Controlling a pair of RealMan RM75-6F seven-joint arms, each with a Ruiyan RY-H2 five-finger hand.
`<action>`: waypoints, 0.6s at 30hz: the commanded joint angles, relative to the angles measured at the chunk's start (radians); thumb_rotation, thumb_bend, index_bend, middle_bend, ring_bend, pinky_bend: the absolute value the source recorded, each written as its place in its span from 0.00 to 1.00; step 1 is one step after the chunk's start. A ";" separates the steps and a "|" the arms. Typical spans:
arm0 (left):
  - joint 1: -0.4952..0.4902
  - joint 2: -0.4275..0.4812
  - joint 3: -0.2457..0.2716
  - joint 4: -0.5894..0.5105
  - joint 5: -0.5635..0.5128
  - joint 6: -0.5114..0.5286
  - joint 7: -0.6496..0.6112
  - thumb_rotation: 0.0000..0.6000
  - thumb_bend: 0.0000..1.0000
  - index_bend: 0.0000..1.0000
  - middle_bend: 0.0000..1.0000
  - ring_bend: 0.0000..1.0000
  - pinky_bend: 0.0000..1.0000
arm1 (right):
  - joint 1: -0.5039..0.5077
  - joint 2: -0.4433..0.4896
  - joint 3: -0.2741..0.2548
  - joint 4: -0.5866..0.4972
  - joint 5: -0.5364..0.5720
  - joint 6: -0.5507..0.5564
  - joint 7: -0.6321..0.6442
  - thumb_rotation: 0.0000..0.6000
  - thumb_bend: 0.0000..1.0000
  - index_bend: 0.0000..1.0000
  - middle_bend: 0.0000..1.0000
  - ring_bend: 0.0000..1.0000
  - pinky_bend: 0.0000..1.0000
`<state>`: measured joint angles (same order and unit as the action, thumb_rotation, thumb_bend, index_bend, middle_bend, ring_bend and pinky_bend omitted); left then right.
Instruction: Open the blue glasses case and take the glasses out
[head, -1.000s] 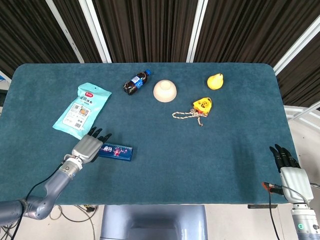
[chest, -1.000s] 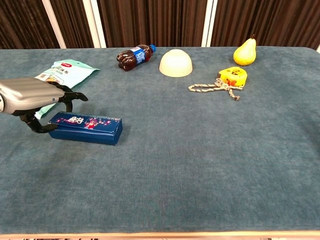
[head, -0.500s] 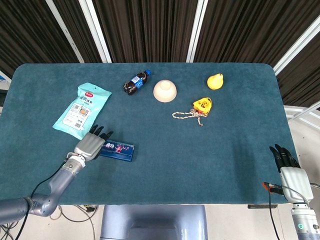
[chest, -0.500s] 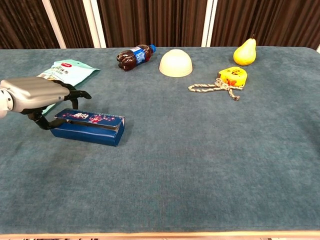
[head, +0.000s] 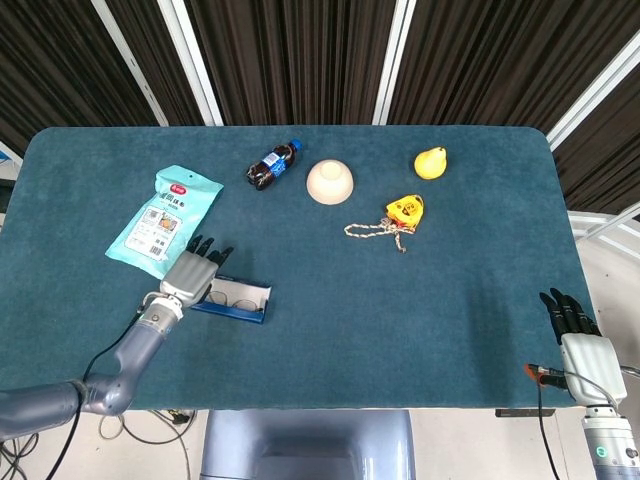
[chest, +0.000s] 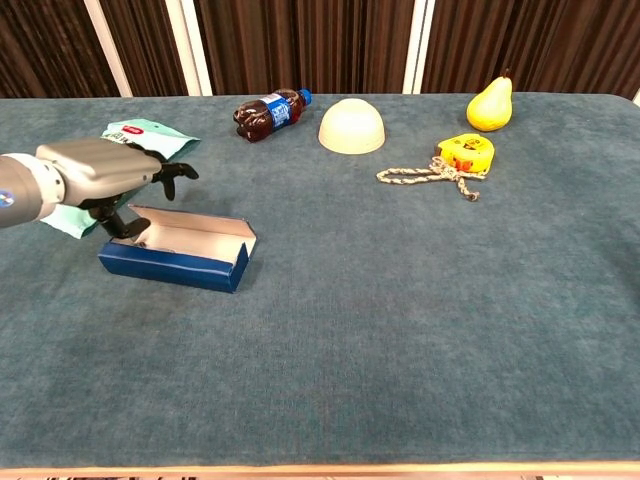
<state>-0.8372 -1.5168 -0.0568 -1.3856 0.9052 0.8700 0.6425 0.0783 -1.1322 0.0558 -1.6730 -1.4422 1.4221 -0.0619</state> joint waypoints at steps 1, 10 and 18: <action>-0.011 -0.034 -0.040 0.024 -0.016 0.038 -0.002 1.00 0.48 0.01 0.21 0.00 0.02 | 0.000 0.000 0.000 -0.001 0.001 0.000 0.000 1.00 0.16 0.00 0.00 0.00 0.21; 0.038 0.049 -0.025 -0.121 0.017 0.090 -0.045 1.00 0.48 0.01 0.20 0.00 0.04 | -0.001 0.004 0.002 -0.001 0.001 0.002 0.005 1.00 0.16 0.00 0.00 0.00 0.21; 0.131 0.202 0.053 -0.281 0.159 0.183 -0.102 1.00 0.48 0.01 0.27 0.13 0.31 | -0.003 0.002 -0.002 0.001 -0.012 0.011 0.001 1.00 0.16 0.00 0.00 0.00 0.21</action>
<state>-0.7410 -1.3552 -0.0373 -1.6279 1.0146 1.0177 0.5628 0.0757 -1.1297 0.0545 -1.6724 -1.4544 1.4328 -0.0608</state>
